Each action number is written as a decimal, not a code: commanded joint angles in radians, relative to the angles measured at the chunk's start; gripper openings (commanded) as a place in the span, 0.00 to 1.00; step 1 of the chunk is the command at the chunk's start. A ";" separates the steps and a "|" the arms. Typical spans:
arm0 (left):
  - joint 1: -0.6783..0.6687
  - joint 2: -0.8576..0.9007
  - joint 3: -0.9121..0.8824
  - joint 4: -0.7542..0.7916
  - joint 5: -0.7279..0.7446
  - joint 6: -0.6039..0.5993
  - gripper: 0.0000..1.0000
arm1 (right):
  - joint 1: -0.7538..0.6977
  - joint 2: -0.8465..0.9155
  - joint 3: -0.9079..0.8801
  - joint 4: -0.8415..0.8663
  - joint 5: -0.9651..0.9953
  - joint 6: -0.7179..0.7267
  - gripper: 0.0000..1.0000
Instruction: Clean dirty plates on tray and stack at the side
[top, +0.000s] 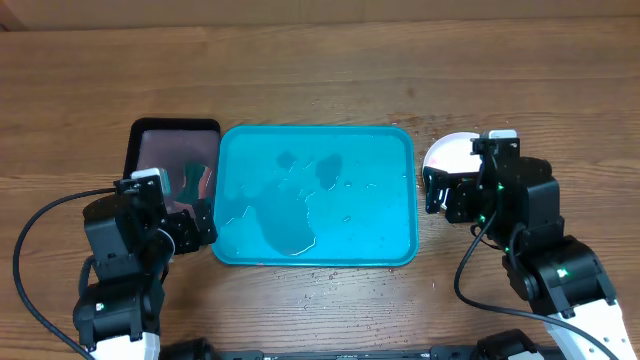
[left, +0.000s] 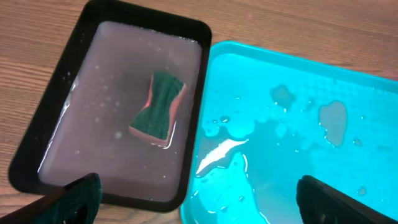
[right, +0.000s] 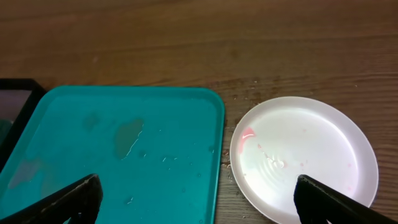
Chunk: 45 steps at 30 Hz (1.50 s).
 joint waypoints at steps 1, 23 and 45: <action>-0.002 0.006 -0.012 -0.004 0.017 -0.008 1.00 | 0.003 0.003 -0.008 0.003 0.018 0.003 1.00; -0.002 0.111 -0.012 -0.003 0.016 -0.007 1.00 | 0.009 0.069 -0.010 0.002 0.026 0.002 1.00; -0.002 0.240 -0.012 -0.003 0.016 -0.008 1.00 | -0.147 -0.506 -0.472 0.614 0.032 -0.053 1.00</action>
